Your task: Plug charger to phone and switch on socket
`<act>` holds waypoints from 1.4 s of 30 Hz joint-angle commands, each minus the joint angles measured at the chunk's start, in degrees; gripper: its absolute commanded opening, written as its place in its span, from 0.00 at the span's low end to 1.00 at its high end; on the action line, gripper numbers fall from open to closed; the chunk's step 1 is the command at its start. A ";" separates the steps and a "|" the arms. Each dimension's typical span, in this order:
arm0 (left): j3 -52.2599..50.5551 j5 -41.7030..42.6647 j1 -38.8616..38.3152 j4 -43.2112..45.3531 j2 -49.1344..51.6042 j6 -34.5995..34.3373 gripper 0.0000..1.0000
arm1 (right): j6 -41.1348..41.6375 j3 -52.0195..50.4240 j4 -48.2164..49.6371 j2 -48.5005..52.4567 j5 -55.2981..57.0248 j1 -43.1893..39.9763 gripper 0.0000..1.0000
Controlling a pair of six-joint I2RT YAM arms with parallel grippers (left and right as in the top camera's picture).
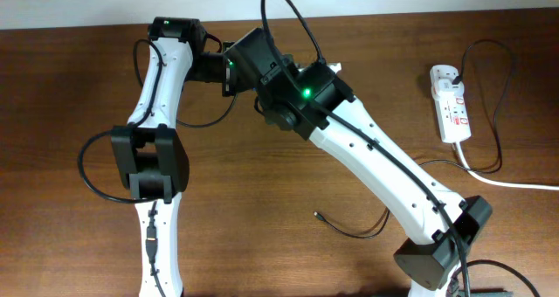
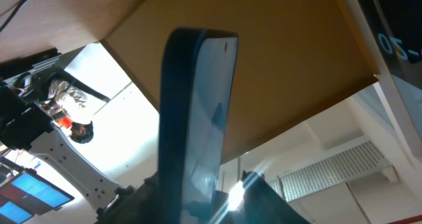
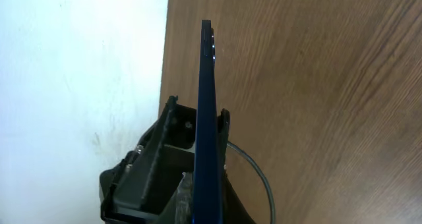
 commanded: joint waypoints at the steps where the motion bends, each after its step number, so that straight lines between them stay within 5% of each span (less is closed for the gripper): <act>1: 1.01 0.98 0.07 -0.20 0.00 -0.39 0.36 | 4.37 1.33 0.22 -2.25 0.55 0.09 0.07; 9: 1.01 0.98 0.11 -0.20 0.00 -0.39 0.38 | 4.55 1.33 1.11 -2.25 -0.79 -0.31 0.04; 21: 1.01 0.98 0.61 -0.20 0.00 -0.37 0.35 | 4.28 1.33 0.87 -2.25 -19.34 -8.44 0.04; 27: 1.01 0.98 0.85 -0.20 0.00 -0.37 0.23 | 4.28 1.33 2.19 -2.25 -20.61 -8.46 0.04; 36: 1.01 0.98 1.57 -0.20 0.00 -0.37 0.18 | 4.31 1.33 3.21 -2.25 -21.46 -8.44 0.04; 42: 1.01 0.98 1.57 -0.20 0.00 -0.37 0.00 | 4.28 1.33 4.52 -2.23 -23.61 -8.44 0.05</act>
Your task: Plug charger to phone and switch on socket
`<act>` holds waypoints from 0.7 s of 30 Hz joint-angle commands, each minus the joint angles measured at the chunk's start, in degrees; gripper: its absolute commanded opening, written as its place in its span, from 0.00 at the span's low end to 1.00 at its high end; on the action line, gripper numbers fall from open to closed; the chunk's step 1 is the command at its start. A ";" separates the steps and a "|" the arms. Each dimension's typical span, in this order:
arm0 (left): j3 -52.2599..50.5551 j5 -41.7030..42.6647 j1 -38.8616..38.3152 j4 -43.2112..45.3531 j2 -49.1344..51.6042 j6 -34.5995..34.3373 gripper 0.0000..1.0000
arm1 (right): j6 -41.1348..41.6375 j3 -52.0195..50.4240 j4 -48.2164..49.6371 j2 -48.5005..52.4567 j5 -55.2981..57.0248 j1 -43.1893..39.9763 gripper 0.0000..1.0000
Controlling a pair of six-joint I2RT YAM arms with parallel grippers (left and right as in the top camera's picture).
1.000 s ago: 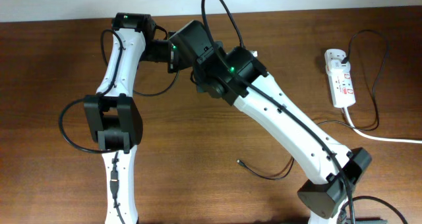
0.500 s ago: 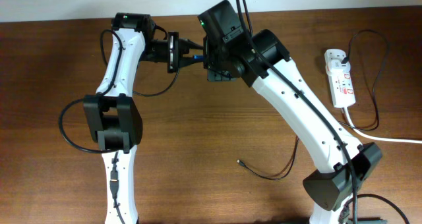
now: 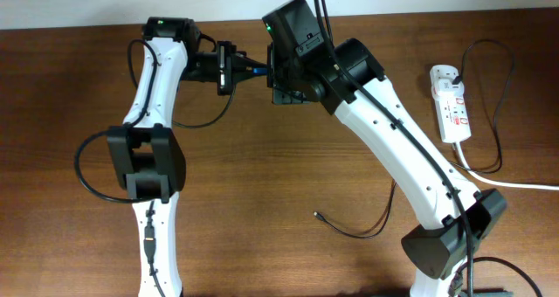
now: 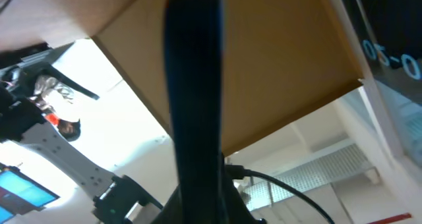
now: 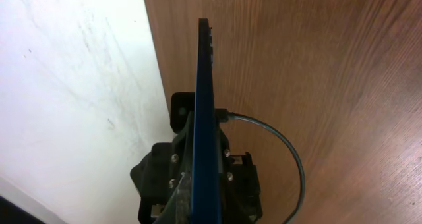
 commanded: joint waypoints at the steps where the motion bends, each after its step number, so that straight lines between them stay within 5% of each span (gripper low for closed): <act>1: 1.01 0.09 0.35 0.33 0.00 1.18 0.00 | -0.79 1.33 0.28 -2.21 -2.89 0.15 0.11; 5: 1.01 0.09 0.35 0.33 0.00 1.18 0.00 | -6.91 1.33 0.83 -2.21 -1.81 0.15 0.64; 7: 1.01 0.09 0.35 0.37 0.00 1.27 0.00 | -11.58 1.33 1.81 -2.25 1.31 0.13 0.75; 9: 1.01 0.09 0.35 1.70 0.00 1.46 0.00 | -24.55 1.36 4.90 -2.71 1.64 0.04 0.84; 13: 1.01 0.07 0.35 16.20 0.00 1.49 0.00 | -43.43 1.36 5.64 -5.64 1.18 -0.94 0.91; 16: 1.01 -0.13 0.35 27.43 0.00 8.76 0.00 | -60.74 1.36 1.79 -8.28 -9.51 -7.56 0.93; 21: 1.01 -9.55 0.35 29.14 -0.39 22.03 0.00 | -78.77 1.33 -18.14 -8.46 -15.91 -22.75 0.98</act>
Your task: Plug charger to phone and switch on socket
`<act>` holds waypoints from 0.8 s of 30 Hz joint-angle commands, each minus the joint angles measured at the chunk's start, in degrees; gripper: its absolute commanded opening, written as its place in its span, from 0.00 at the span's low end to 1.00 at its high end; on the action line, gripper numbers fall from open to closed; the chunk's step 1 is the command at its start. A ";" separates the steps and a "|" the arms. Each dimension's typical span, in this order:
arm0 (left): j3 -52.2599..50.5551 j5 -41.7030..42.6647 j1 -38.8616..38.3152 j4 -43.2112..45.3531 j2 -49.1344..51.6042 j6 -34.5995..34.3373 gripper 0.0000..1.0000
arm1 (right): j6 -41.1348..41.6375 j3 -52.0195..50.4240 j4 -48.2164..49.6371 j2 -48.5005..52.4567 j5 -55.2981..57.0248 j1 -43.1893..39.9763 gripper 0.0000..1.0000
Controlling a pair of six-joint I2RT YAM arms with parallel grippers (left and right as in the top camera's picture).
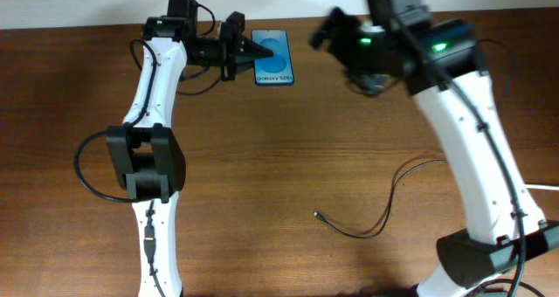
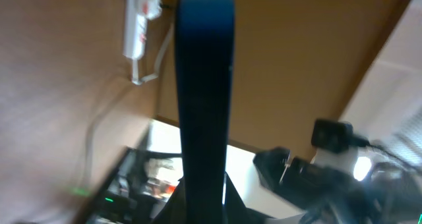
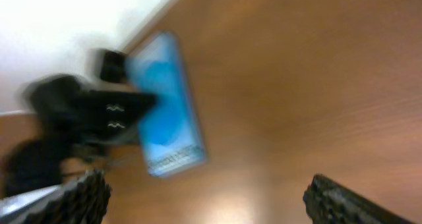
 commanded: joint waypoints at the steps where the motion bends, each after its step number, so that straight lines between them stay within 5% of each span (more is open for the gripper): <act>1: 0.92 -6.38 0.17 0.02 -1.25 11.69 0.00 | -14.14 0.33 -8.37 -0.68 -1.01 -6.40 0.98; 4: 0.92 -16.35 0.09 -0.52 -6.51 18.25 0.00 | -20.33 0.28 -16.09 -0.35 9.64 -8.41 0.98; 7: 0.92 -44.35 0.09 -1.73 -14.97 18.91 0.00 | -20.39 -0.44 -21.35 1.64 12.63 -7.23 0.98; 9: 0.92 -58.45 0.09 -4.85 -18.71 14.97 0.00 | -27.69 -4.96 -21.16 2.21 11.82 -3.39 0.98; 15: 0.92 -66.47 0.59 -7.45 -19.34 14.97 0.00 | -34.38 -26.23 -12.87 2.21 14.40 11.10 0.99; 24: 0.92 -65.11 12.17 -11.87 -19.34 14.99 0.00 | -48.78 -49.22 -2.99 2.21 14.62 27.32 0.98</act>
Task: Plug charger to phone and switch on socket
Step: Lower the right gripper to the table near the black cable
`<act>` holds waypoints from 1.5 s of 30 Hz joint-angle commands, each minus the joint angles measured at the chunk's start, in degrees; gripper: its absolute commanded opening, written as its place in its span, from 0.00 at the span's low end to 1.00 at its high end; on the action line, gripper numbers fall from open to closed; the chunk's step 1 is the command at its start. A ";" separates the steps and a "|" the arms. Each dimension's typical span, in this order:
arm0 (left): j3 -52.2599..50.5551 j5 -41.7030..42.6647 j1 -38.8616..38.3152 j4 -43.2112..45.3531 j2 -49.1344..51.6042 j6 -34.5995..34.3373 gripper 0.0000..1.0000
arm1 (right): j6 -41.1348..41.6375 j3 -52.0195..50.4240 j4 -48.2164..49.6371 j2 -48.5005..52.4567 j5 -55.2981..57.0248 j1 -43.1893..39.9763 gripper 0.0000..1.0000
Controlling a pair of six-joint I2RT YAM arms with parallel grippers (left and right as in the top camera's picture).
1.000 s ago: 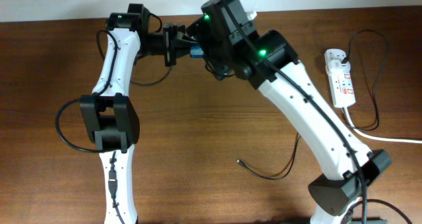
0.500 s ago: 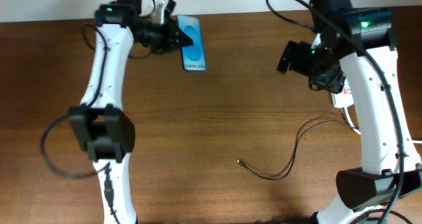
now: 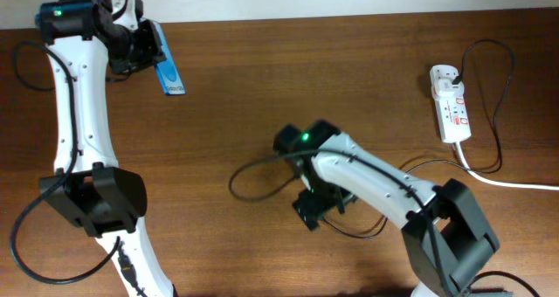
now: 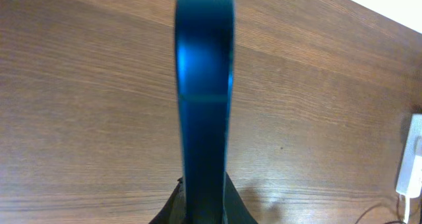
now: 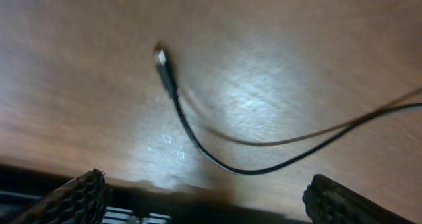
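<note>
A blue phone (image 3: 167,71) is up off the table at the back left, with my left gripper (image 3: 140,45) shut on it. The left wrist view shows the phone (image 4: 204,105) edge-on, rising from the jaws (image 4: 204,207). My right gripper (image 3: 319,205) hangs low at the front middle, open. The right wrist view has its fingers (image 5: 79,196) wide apart above the black charger cable (image 5: 198,140), whose plug tip (image 5: 161,58) lies free on the wood. The white socket strip (image 3: 451,102) lies at the far right.
The strip's white lead (image 3: 511,182) runs off the right edge, and a black lead (image 3: 498,113) curves beside it. Part of the charger cable (image 3: 367,234) trails right of my right gripper. The socket strip (image 4: 414,159) shows at the right edge of the left wrist view.
My left gripper has gone from the back middle to the back left corner with the phone. My right gripper, still open, has come from the back right down over the cable tip.
First both grippers held the phone together at the back middle, and still did a moment later. Then the right gripper had let go and stood open to the right while the left kept the phone. Now left is far left, right is over the cable.
</note>
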 commanded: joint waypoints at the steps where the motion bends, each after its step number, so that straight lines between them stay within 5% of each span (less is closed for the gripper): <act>1: 0.59 0.59 1.16 -0.07 -0.48 -0.50 0.00 | -6.60 -5.05 3.48 -0.35 1.49 5.40 0.98; 13: 0.59 0.61 1.16 -0.72 -0.48 -0.50 0.00 | -5.99 -12.28 14.40 -0.35 1.36 4.70 0.96; 14: 0.59 0.98 1.16 -0.70 -0.48 -0.50 0.00 | -5.97 -12.46 14.58 -0.35 1.29 3.91 0.91; 15: 0.59 0.98 1.16 -0.70 -0.48 -0.50 0.00 | -5.95 -12.46 14.60 -0.35 0.98 3.17 0.75; 19: 0.59 0.98 1.16 -0.68 -0.48 -0.50 0.00 | -5.95 -14.69 17.62 -0.35 -4.76 2.16 0.72; 27: 0.59 0.98 1.16 -0.72 -0.48 -0.50 0.00 | -3.34 -16.17 19.41 -0.33 -4.74 2.10 0.47; 31: 0.59 1.01 1.16 -0.68 -0.48 -0.50 0.00 | -3.37 -17.92 21.27 -0.33 -4.70 2.10 0.47; 38: 0.59 1.03 1.14 -0.70 -0.48 -0.50 0.00 | -2.25 -17.90 26.32 -0.33 -4.68 1.88 0.31; 45: 0.59 2.08 1.09 -0.70 -0.48 -0.50 0.00 | 1.64 -17.84 28.06 -0.33 -7.17 -8.76 0.10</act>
